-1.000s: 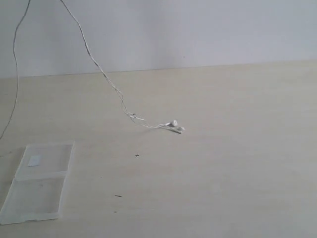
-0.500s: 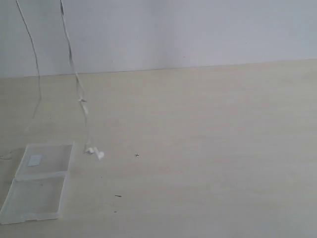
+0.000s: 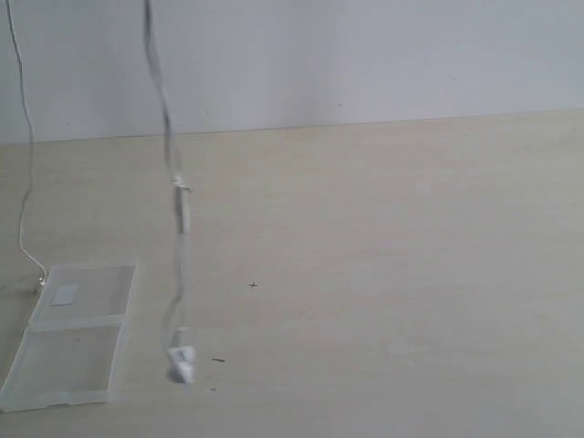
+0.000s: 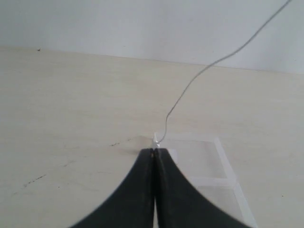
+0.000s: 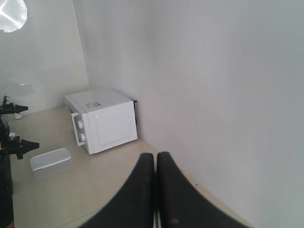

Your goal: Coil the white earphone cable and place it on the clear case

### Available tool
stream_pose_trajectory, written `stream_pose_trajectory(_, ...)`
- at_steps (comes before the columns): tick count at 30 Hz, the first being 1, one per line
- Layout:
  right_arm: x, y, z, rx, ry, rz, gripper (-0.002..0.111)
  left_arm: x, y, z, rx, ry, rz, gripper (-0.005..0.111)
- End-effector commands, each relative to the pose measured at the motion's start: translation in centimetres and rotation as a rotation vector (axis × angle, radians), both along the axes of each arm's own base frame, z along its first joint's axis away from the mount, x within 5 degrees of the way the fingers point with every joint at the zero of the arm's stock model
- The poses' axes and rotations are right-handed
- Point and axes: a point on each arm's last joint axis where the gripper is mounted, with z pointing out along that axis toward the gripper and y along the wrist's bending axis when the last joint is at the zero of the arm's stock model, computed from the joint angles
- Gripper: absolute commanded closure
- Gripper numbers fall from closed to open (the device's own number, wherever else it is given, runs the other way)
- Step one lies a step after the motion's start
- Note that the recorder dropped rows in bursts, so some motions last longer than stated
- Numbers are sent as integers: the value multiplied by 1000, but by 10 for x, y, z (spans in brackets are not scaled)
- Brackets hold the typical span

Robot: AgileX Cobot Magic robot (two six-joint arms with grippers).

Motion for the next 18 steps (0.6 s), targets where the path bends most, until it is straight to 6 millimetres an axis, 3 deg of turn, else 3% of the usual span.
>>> stream_pose_trajectory(1,-18,-17,13,15,-38,-4,108,0,0,1,-10,-10,2,107)
stream_pose_trajectory(18,-40,-34,31,112,-56,21,108,0,0,1,13,-8,3,107)
